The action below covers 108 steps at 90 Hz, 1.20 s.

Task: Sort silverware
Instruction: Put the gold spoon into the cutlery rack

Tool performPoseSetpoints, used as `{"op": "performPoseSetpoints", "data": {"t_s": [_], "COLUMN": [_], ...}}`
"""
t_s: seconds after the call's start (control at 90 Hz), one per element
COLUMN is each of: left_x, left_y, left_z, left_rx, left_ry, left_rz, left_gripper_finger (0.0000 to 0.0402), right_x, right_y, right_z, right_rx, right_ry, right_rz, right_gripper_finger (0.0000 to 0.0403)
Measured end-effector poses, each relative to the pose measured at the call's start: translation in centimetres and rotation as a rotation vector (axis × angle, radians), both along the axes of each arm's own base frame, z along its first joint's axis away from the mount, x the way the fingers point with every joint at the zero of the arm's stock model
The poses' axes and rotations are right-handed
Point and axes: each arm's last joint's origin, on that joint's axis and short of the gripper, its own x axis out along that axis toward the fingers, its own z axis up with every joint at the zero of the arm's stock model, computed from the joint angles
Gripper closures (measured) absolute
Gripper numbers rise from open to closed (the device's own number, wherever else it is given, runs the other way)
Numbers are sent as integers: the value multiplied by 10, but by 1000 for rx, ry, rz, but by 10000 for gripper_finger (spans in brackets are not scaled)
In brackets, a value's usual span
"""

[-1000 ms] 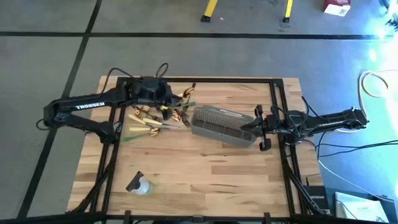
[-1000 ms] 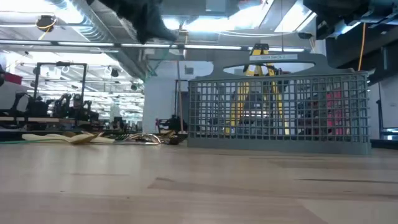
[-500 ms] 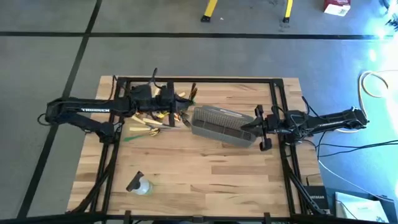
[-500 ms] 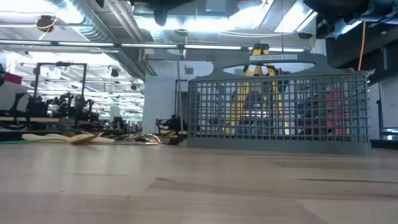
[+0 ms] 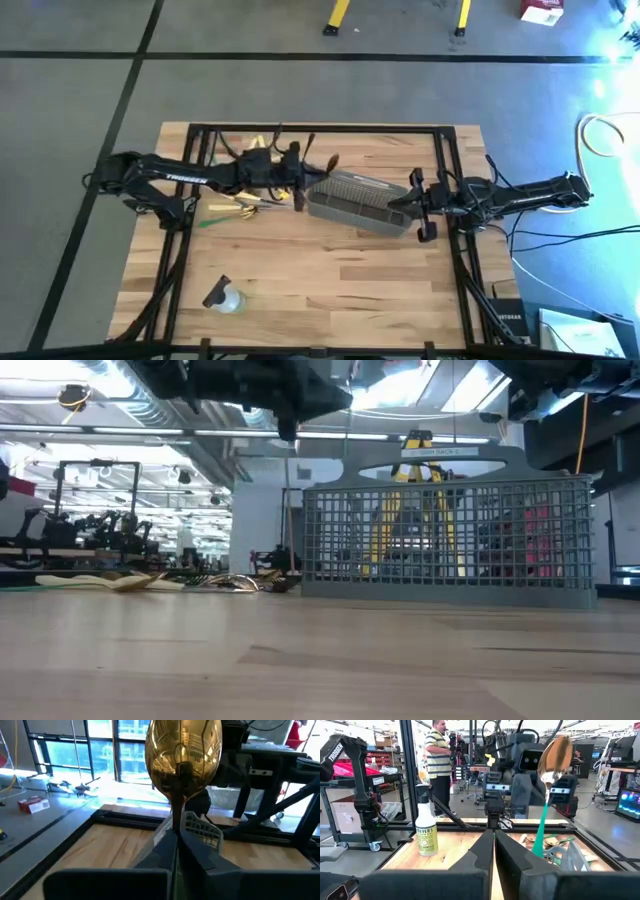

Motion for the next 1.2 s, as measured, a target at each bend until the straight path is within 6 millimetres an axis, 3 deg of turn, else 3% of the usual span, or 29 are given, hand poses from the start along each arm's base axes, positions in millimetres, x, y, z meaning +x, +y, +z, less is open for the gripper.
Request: {"op": "performPoseSetpoints", "data": {"t_s": [0.3,0.722,1.2], "left_x": [-15,-21,-22], "left_y": [0,8,13], "left_z": [-34,-44,-45], "left_rx": [-9,-114,-150], "left_ry": [34,38,33], "left_rz": [54,64,85], "left_gripper_finger": [401,397,275], "right_x": [0,0,0], "right_y": [0,0,0], "right_z": [0,0,0], "right_rx": [-5,-9,-11], "right_ry": [1,-4,2], "right_rz": [7,9,10], "right_gripper_finger": [403,403,403]}}
